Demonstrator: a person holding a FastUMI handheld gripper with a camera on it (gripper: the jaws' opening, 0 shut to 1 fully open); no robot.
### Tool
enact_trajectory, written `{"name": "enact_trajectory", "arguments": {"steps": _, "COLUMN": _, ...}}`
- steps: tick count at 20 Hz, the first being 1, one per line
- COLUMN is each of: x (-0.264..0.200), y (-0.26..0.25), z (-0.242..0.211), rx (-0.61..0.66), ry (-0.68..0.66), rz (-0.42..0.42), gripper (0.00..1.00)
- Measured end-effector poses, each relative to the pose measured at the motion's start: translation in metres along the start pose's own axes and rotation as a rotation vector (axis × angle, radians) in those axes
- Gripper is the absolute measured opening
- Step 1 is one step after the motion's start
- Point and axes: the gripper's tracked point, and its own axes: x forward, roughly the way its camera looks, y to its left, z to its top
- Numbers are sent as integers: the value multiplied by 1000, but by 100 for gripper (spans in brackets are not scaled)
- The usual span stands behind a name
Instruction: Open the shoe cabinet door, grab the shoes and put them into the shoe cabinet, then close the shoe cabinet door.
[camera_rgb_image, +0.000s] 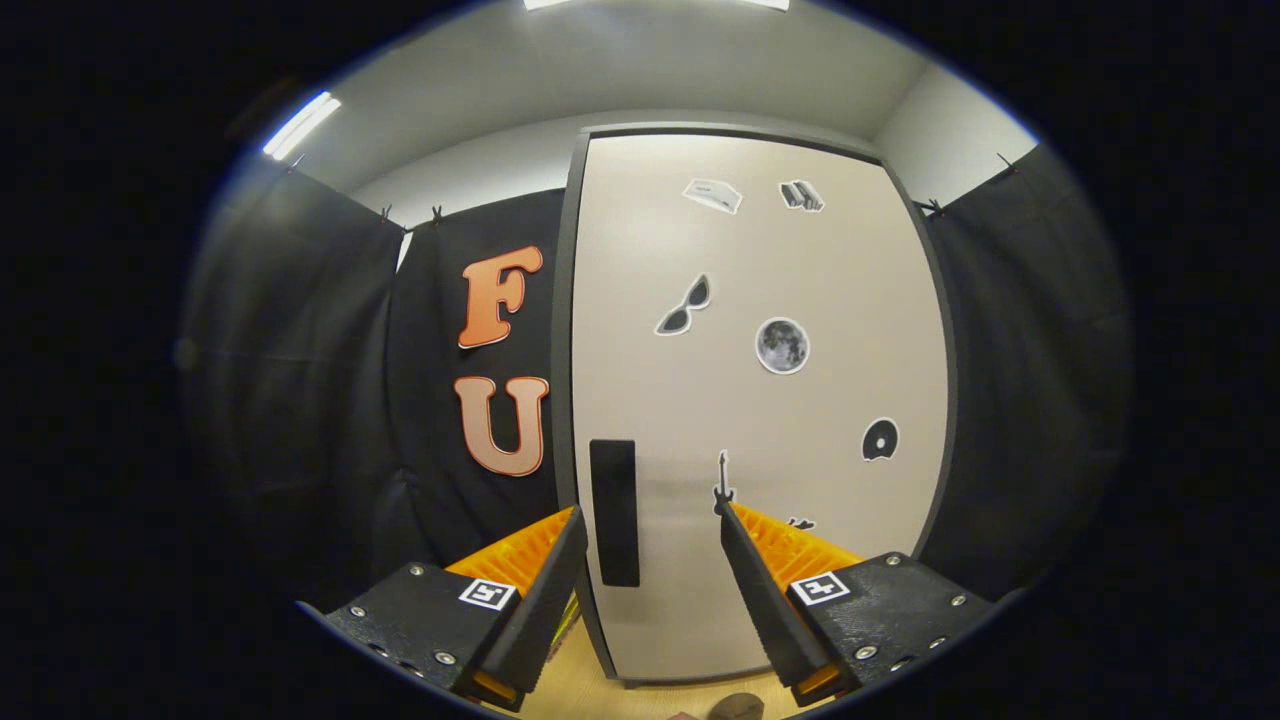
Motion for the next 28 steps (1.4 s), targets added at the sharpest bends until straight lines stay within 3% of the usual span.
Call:
{"name": "enact_trajectory", "arguments": {"steps": 7, "x": 48, "y": 16, "z": -21, "rx": -28, "ry": 27, "rz": 42, "gripper": 85}}
{"name": "enact_trajectory", "arguments": {"steps": 11, "x": 64, "y": 20, "z": -25, "rx": -40, "ry": 35, "rz": 44, "gripper": 70}}
{"name": "enact_trajectory", "arguments": {"steps": 16, "x": 70, "y": 26, "z": -26, "rx": -40, "ry": 33, "rz": 42, "gripper": 38}}
{"name": "enact_trajectory", "arguments": {"steps": 28, "x": 55, "y": 24, "z": -27, "rx": -6, "ry": 85, "rz": 36, "gripper": 15}}
